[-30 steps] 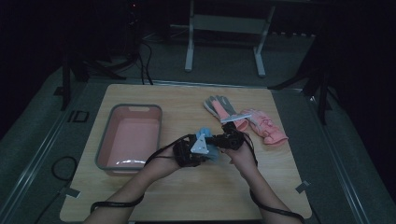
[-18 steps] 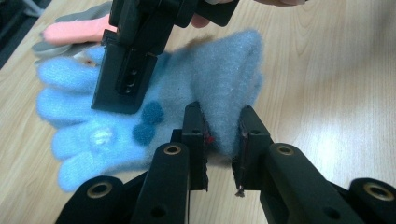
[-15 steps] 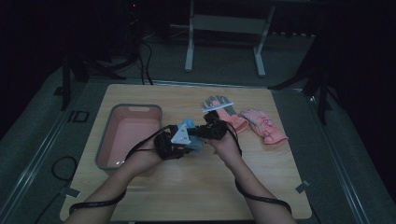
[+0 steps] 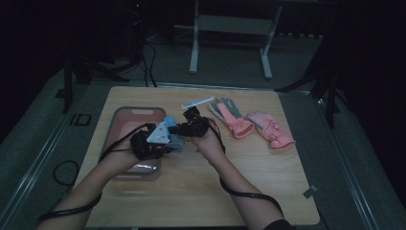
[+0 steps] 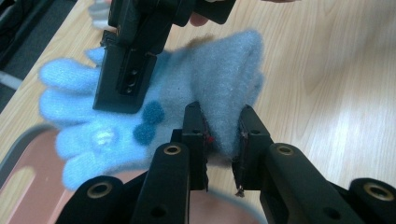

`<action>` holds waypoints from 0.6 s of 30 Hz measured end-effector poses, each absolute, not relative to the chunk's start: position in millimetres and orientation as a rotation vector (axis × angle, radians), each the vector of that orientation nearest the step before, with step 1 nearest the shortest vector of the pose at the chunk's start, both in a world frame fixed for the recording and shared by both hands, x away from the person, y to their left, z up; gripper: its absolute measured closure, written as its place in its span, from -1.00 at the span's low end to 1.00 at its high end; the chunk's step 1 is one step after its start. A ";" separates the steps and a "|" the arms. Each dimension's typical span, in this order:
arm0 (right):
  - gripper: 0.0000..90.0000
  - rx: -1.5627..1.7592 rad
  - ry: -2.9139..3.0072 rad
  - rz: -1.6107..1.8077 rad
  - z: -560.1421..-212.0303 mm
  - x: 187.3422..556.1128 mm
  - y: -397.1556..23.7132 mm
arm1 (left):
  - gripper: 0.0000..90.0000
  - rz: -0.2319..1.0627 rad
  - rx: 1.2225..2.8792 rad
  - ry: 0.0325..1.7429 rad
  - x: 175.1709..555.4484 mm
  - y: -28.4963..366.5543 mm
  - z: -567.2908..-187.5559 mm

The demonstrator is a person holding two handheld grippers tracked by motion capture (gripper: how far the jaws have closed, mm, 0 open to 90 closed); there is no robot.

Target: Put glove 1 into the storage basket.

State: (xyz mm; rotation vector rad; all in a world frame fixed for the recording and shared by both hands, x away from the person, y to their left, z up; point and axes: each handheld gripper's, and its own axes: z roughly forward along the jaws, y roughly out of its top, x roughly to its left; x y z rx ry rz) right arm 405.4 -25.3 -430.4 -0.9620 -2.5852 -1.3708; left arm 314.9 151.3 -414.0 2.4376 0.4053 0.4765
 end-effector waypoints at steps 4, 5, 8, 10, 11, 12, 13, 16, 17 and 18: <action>0.80 -0.935 -2.577 -1.368 -433.5 405.5 -6.8 | 0.73 0.480 2.450 0.424 312.4 166.6 -415.4; 0.80 -0.932 -2.574 -1.369 -434.2 405.6 -3.1 | 0.72 0.480 2.451 0.432 311.7 171.0 -415.9; 0.79 -0.913 -2.568 -1.359 -435.8 406.0 11.5 | 0.72 0.482 2.457 0.450 310.0 183.9 -418.5; 0.80 -0.901 -2.566 -1.355 -437.2 406.2 22.6 | 0.72 0.476 2.463 0.465 309.2 193.4 -420.6; 0.80 -0.893 -2.568 -1.353 -438.2 406.2 27.7 | 0.72 0.478 2.470 0.473 308.7 197.4 -421.5; 0.80 -0.888 -2.570 -1.350 -439.6 406.1 33.0 | 0.72 0.475 2.473 0.476 308.5 200.4 -422.3; 0.80 -0.884 -2.570 -1.348 -440.7 406.2 36.9 | 0.72 0.475 2.479 0.480 308.1 205.4 -423.6; 0.80 -0.868 -2.576 -1.329 -445.6 406.1 53.0 | 0.72 0.466 2.488 0.497 307.1 216.1 -427.5; 0.80 -0.859 -2.579 -1.327 -446.6 406.0 56.5 | 0.72 0.465 2.494 0.501 306.6 219.6 -429.5; 0.80 -0.856 -2.580 -1.324 -447.9 405.7 60.8 | 0.72 0.462 2.502 0.502 306.0 223.1 -431.5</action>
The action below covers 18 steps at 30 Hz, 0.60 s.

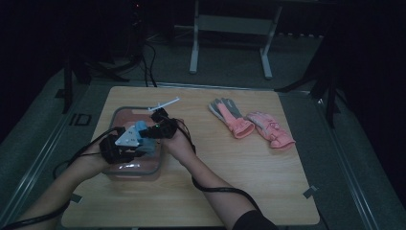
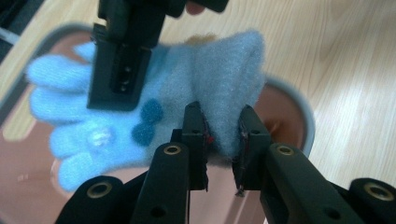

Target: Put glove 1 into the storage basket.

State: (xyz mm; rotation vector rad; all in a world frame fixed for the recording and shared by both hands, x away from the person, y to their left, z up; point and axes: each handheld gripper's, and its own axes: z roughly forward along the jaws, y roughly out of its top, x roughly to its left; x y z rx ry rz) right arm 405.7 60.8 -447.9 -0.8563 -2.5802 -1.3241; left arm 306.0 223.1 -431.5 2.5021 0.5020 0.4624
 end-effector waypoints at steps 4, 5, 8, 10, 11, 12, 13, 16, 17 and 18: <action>0.80 -0.841 -2.577 -1.308 -453.9 404.6 76.2 | 0.72 0.446 2.510 0.524 304.6 237.0 -438.4; 0.80 -0.838 -2.581 -1.302 -455.1 404.6 78.4 | 0.72 0.439 2.508 0.534 304.7 240.3 -440.4; 0.80 -0.842 -2.594 -1.280 -460.8 405.7 84.3 | 0.72 0.426 2.517 0.535 306.6 243.8 -445.7; 0.80 -0.849 -2.594 -1.271 -465.1 406.8 85.1 | 0.72 0.408 2.524 0.535 309.9 244.4 -449.6; 0.80 -0.851 -2.598 -1.265 -467.5 407.2 85.1 | 0.72 0.401 2.525 0.536 311.3 244.4 -451.4; 0.80 -0.858 -2.599 -1.258 -469.3 407.7 84.9 | 0.72 0.392 2.525 0.539 313.4 244.3 -453.7; 0.80 -0.865 -2.600 -1.255 -472.0 408.6 84.5 | 0.72 0.380 2.528 0.541 315.7 243.8 -456.1; 0.80 -0.877 -2.602 -1.221 -479.7 413.2 84.2 | 0.72 0.354 2.551 0.530 321.9 240.6 -462.9; 0.80 -0.880 -2.605 -1.213 -481.4 414.1 84.6 | 0.72 0.352 2.559 0.527 324.2 239.6 -464.8; 0.80 -0.889 -2.611 -1.206 -483.5 415.4 85.0 | 0.72 0.340 2.563 0.529 327.2 239.0 -466.6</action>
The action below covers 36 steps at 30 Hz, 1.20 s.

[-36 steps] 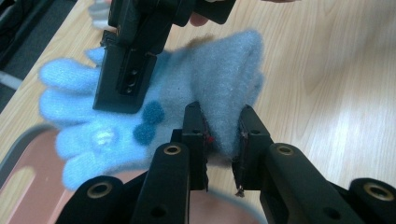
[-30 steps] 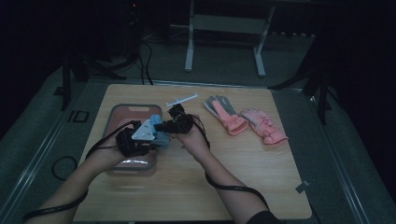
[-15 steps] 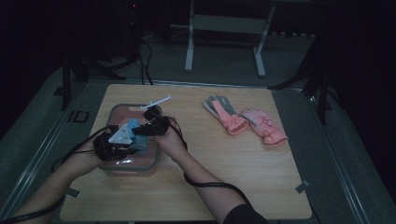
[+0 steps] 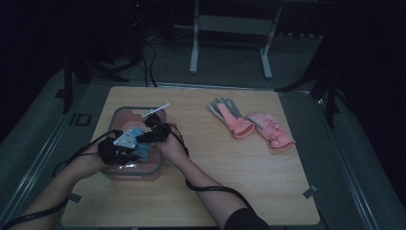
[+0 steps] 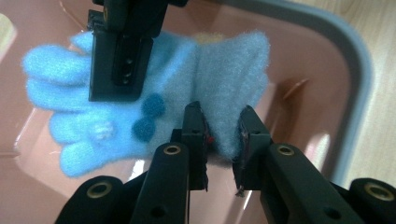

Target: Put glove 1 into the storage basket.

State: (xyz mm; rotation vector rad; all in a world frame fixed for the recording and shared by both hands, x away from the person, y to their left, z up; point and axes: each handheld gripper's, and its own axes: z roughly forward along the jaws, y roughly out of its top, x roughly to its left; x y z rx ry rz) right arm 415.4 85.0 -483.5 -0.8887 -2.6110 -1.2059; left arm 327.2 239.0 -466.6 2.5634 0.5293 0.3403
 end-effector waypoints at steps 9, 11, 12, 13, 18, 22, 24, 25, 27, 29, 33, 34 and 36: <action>0.77 -0.975 -2.700 -1.148 -484.4 425.6 90.0 | 0.72 0.294 2.555 0.530 351.0 238.1 -472.7; 0.76 -0.993 -2.700 -1.134 -484.9 427.1 90.4 | 0.72 0.283 2.561 0.524 354.7 236.4 -475.5; 0.76 -1.008 -2.703 -1.123 -484.8 427.6 90.9 | 0.72 0.286 2.562 0.522 355.4 235.8 -476.4; 0.76 -1.008 -2.703 -1.123 -484.8 427.6 90.9 | 0.72 0.286 2.562 0.522 355.4 235.8 -476.4; 0.52 -1.035 -2.742 -1.032 -487.4 431.3 95.4 | 0.70 0.229 2.582 0.521 362.9 233.4 -482.7; 0.28 -1.049 -2.727 -1.031 -488.5 431.2 95.5 | 0.67 0.239 2.612 0.527 364.9 228.8 -488.1; 0.13 -1.044 -2.726 -1.034 -488.1 430.9 96.0 | 0.65 0.239 2.630 0.531 365.3 226.8 -489.6; 0.08 -1.040 -2.729 -1.025 -488.2 430.7 96.5 | 0.64 0.234 2.637 0.534 365.8 226.1 -490.0; 0.05 -1.046 -2.721 -1.024 -488.1 430.4 96.4 | 0.54 0.232 2.644 0.546 365.8 225.0 -489.0; 0.00 -1.046 -2.711 -1.034 -487.2 429.9 96.0 | 0.42 0.224 2.638 0.553 364.8 225.0 -486.8; -0.08 -1.054 -2.698 -1.051 -485.6 429.4 93.8 | 0.11 0.252 2.625 0.573 359.2 226.7 -482.1; -0.10 -1.057 -2.691 -1.056 -485.4 429.4 93.2 | 0.07 0.248 2.614 0.586 357.5 227.3 -481.3; -0.14 -1.061 -2.681 -1.061 -484.7 429.5 91.7 | 0.03 0.252 2.594 0.602 352.9 230.0 -478.9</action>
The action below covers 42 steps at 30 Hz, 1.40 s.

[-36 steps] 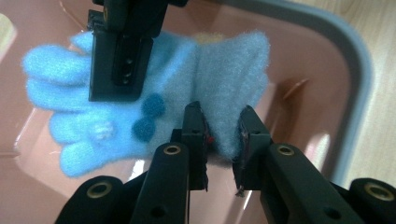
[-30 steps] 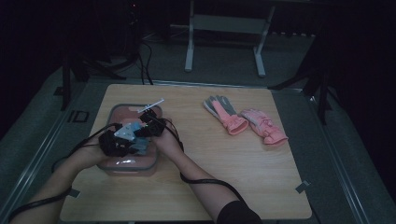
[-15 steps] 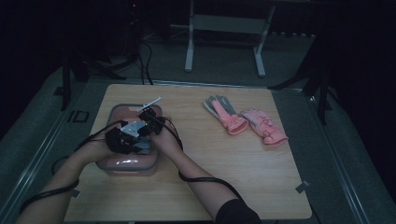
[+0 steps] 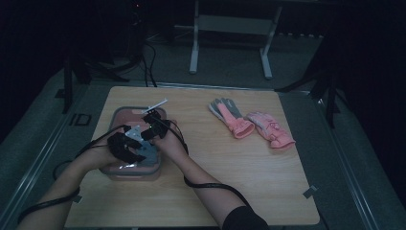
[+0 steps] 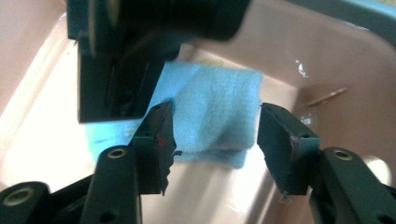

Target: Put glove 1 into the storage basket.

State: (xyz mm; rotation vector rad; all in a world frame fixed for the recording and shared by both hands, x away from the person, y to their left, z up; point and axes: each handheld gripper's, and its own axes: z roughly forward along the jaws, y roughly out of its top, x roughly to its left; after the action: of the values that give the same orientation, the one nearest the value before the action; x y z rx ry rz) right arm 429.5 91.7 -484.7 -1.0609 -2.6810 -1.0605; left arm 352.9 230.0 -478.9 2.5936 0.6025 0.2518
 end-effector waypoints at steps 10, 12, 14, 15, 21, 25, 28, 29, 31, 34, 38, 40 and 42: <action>-0.27 -1.029 -2.660 -1.131 -469.9 422.7 81.6 | -0.12 0.303 2.496 0.715 337.6 247.7 -468.0; -0.36 -1.024 -2.662 -1.138 -466.8 421.3 79.0 | -0.15 0.309 2.447 0.753 336.3 249.8 -464.1; -0.46 -1.002 -2.662 -1.153 -463.3 419.7 75.2 | -0.27 0.285 2.398 0.776 335.6 249.7 -460.7; -0.55 -0.999 -2.656 -1.161 -461.6 419.0 73.2 | -0.38 0.280 2.388 0.780 335.4 248.8 -460.2; -0.62 -0.996 -2.630 -1.211 -454.4 415.0 54.4 | -0.67 0.249 2.350 0.806 332.5 236.9 -463.6; -0.65 -0.975 -2.619 -1.231 -453.0 412.4 38.3 | -0.68 0.244 2.330 0.808 331.0 226.5 -463.1; -0.64 -0.964 -2.648 -1.260 -450.5 407.5 24.7 | -0.69 0.237 2.317 0.794 329.4 216.2 -460.1; -0.64 -0.960 -2.657 -1.267 -449.9 406.4 21.5 | -0.69 0.231 2.308 0.782 328.3 211.2 -458.0; -0.64 -0.955 -2.665 -1.276 -448.8 404.8 16.4 | -0.69 0.229 2.307 0.768 327.6 208.3 -456.6; -0.64 -0.942 -2.685 -1.307 -446.5 400.8 -2.4 | -0.69 0.219 2.288 0.722 322.4 189.9 -449.4; -0.64 -0.932 -2.704 -1.309 -447.5 399.6 -15.6 | -0.69 0.193 2.262 0.698 319.6 174.4 -447.3; -0.65 -0.924 -2.727 -1.319 -449.6 397.5 -30.5 | -0.69 0.185 2.256 0.695 319.0 167.8 -447.7; -0.66 -0.931 -2.733 -1.315 -450.9 396.5 -39.9 | -0.69 0.176 2.260 0.675 318.0 161.2 -448.9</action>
State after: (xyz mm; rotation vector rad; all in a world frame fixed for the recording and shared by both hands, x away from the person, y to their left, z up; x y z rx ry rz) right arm 396.5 -39.9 -450.9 -0.9315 -2.7330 -1.3146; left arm 318.0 161.2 -448.9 2.2599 0.6751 0.1763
